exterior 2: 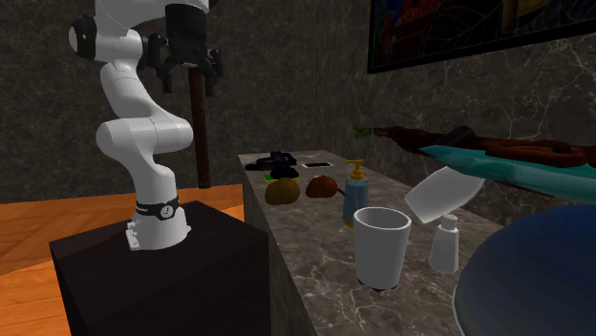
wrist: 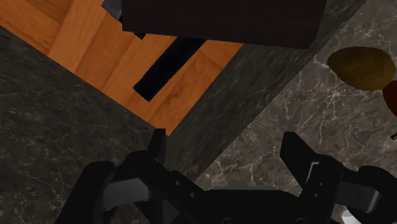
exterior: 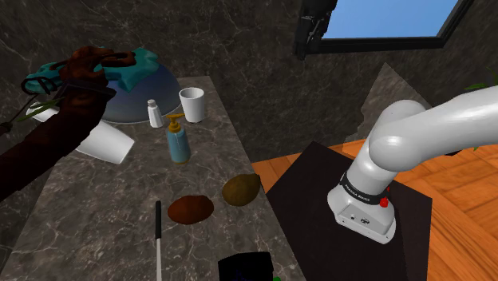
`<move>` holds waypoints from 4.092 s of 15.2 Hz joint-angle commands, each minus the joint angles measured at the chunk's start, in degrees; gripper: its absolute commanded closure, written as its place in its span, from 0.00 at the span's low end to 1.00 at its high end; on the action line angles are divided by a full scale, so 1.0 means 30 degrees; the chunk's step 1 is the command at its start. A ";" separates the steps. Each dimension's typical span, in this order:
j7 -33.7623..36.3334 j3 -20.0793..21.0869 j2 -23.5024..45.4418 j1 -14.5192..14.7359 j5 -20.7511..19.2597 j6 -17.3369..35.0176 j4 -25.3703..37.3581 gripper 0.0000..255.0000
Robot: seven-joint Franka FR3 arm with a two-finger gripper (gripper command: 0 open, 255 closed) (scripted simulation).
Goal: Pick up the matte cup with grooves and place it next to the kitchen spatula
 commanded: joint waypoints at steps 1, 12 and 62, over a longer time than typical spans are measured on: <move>0.0000 0.0000 0.0000 0.0000 0.0000 0.0000 0.0000 0.00; 0.0812 0.0216 0.7630 0.0356 0.1055 0.4890 0.2268 0.00; 0.1555 0.0736 2.5663 0.0935 0.2872 0.8208 1.6166 1.00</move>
